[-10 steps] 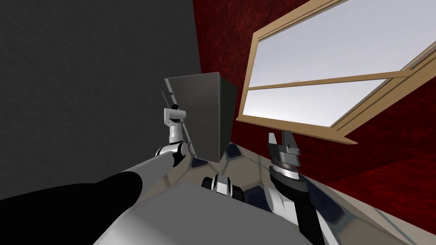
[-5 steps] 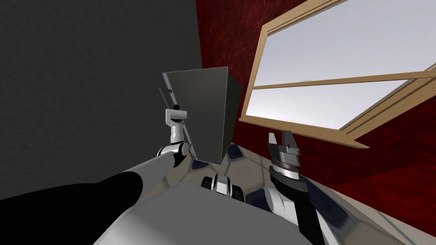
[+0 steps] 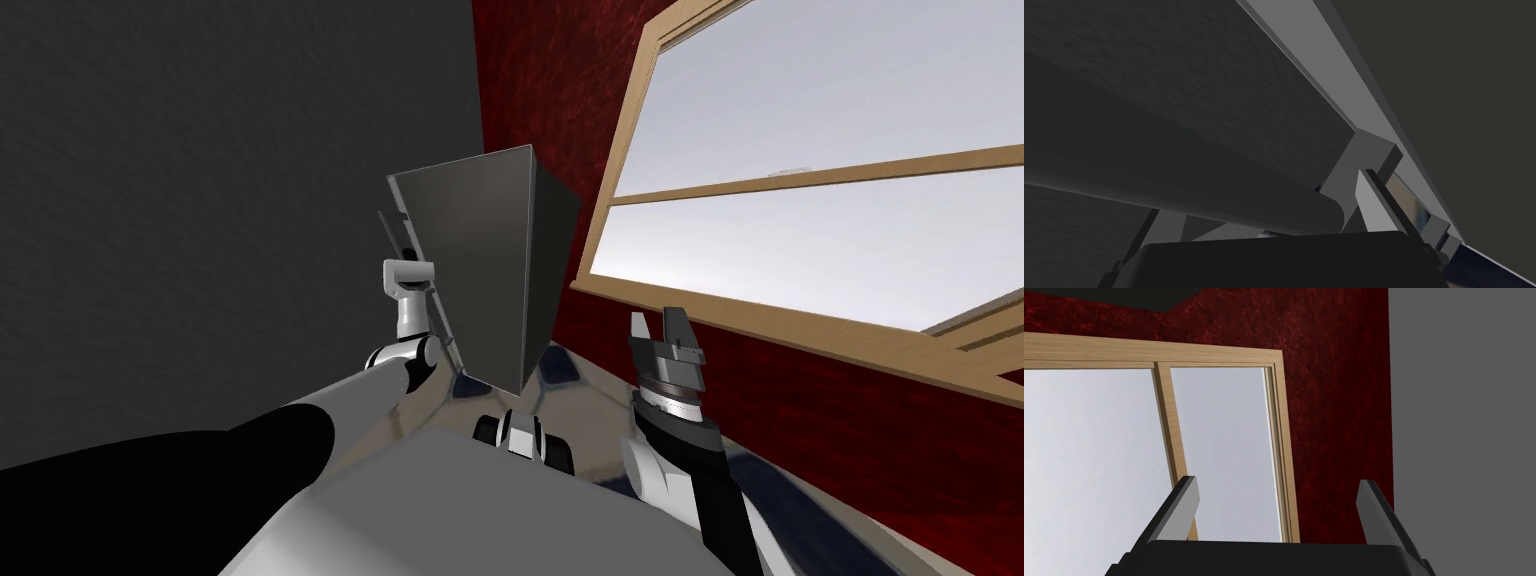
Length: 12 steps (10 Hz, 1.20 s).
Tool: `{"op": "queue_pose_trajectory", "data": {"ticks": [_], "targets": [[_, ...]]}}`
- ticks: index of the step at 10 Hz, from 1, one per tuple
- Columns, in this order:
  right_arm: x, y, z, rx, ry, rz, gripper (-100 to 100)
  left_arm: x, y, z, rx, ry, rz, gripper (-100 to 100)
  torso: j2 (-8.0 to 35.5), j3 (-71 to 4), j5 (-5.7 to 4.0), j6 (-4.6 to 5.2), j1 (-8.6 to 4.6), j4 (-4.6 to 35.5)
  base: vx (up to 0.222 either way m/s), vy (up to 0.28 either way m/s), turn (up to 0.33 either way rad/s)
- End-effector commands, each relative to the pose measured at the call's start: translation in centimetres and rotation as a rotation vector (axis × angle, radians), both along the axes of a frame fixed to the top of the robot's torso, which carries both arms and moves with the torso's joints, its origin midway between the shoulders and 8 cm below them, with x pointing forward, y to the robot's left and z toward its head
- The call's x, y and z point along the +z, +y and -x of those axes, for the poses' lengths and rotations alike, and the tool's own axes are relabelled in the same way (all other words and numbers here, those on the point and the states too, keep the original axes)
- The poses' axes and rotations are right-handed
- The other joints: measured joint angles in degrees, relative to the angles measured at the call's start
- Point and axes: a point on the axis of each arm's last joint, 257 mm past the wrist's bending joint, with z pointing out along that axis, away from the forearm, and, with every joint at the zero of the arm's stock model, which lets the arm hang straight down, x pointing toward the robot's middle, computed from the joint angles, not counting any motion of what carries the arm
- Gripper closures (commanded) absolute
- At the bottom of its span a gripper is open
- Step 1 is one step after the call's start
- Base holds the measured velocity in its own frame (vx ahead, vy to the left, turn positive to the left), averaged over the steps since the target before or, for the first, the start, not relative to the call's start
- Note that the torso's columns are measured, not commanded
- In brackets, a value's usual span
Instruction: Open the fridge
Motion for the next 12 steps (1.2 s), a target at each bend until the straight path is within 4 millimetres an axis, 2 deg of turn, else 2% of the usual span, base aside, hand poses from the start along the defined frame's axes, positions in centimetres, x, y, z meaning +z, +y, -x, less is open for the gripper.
{"op": "queue_pose_trajectory", "data": {"ticks": [1, 2, 3, 5, 9, 10, 11, 12], "targets": [[0.0, 0.0, 0.0, 0.000, 0.000, 0.000, 0, -0.1, 0.1, -0.3, -0.020, -0.001, 0.001, -100, 0.0, 0.0, 0.02, -0.07, 0.08, 0.0, 0.049, -0.045, 0.030], [0.0, 0.0, 0.0, 0.000, 0.000, 0.000, 0, 0.1, 0.3, 0.4, 0.018, 0.004, -0.003, 100, 0.1, 0.1, -0.01, 0.16, 0.03, 0.0, -0.082, 0.070, -0.293], [0.0, 0.0, 0.0, 0.000, 0.000, 0.000, 0, 0.1, 0.2, 0.6, 0.032, 0.005, -0.003, 100, 0.4, 0.2, -0.10, 0.42, -0.05, 0.1, -0.139, 0.131, -0.257], [0.0, 0.0, 0.0, 0.000, 0.000, 0.000, 0, 0.4, 0.1, 1.0, 0.060, 0.005, -0.004, 100, 0.2, 0.1, -0.15, 0.02, -0.41, 0.0, -0.106, 0.063, -0.138], [0.0, 0.0, 0.0, 0.000, 0.000, 0.000, 0, 0.6, -0.3, 1.7, 0.107, 0.004, -0.003, 100, -0.1, -0.1, -0.34, 0.29, -0.61, 0.1, -0.085, 0.058, -0.146], [0.0, 0.0, 0.0, 0.000, 0.000, 0.000, 0, 0.5, 1.5, 2.9, 0.148, 0.007, -0.003, 100, -0.2, -0.1, -0.32, 0.20, -0.65, 0.0, 0.009, -0.130, 0.076], [0.0, 0.0, 0.0, 0.000, 0.000, 0.000, 0, 0.5, 2.5, 3.5, 0.168, 0.008, -0.004, 100, -0.2, -0.1, -0.27, -0.10, -0.77, 0.0, 0.013, -0.270, 0.167], [0.0, 0.0, 0.0, 0.000, 0.000, 0.000, 0, 0.5, 3.4, 4.1, 0.188, 0.008, -0.005, 100, 0.0, 0.0, -0.28, -0.01, -0.89, 0.0, -0.004, -0.272, 0.182]]}}
